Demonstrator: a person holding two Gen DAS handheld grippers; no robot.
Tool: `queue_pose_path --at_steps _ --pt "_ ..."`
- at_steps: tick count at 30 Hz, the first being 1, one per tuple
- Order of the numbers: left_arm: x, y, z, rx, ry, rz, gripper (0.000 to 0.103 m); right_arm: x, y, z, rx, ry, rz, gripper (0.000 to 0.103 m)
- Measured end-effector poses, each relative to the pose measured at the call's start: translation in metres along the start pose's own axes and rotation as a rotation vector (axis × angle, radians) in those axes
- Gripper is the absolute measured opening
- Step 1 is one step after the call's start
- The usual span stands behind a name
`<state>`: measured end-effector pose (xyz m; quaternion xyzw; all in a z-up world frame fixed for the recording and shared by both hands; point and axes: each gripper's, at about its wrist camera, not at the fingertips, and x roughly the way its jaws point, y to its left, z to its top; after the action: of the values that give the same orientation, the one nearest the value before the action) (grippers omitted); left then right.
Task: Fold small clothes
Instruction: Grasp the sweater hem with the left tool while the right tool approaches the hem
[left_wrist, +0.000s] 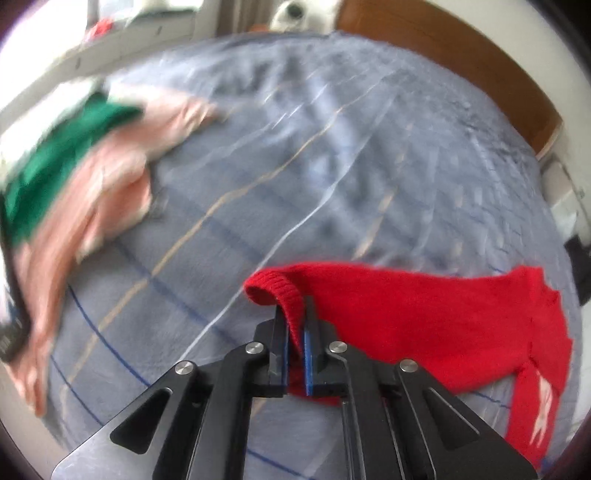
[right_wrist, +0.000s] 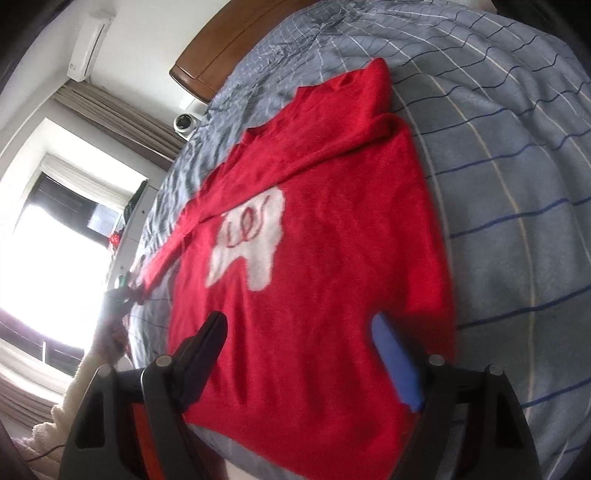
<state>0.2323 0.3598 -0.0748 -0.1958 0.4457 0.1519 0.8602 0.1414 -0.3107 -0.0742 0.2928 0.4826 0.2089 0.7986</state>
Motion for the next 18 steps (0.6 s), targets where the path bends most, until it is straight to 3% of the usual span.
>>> queue_pose_path --at_steps 3,8,12,15,17,18 --pt "-0.037 -0.053 0.011 0.118 -0.083 -0.061 0.004 -0.006 0.004 -0.001 -0.015 -0.021 0.012 0.080" --pt "-0.100 -0.184 0.011 0.360 -0.177 -0.237 0.004 -0.014 -0.002 -0.006 -0.011 -0.038 0.011 0.080" --pt "-0.117 -0.282 -0.009 0.485 -0.169 -0.382 0.004 -0.029 -0.015 -0.012 0.015 -0.064 -0.002 0.080" --pt "-0.105 -0.344 -0.032 0.540 -0.120 -0.464 0.005 -0.047 -0.024 -0.016 0.038 -0.106 -0.013 0.080" --pt "-0.092 -0.370 -0.051 0.572 -0.065 -0.510 0.012 -0.061 -0.029 -0.018 0.040 -0.137 -0.027 0.080" --pt "-0.080 -0.382 -0.061 0.586 -0.017 -0.529 0.032 -0.068 -0.033 -0.019 0.041 -0.155 -0.036 0.080"
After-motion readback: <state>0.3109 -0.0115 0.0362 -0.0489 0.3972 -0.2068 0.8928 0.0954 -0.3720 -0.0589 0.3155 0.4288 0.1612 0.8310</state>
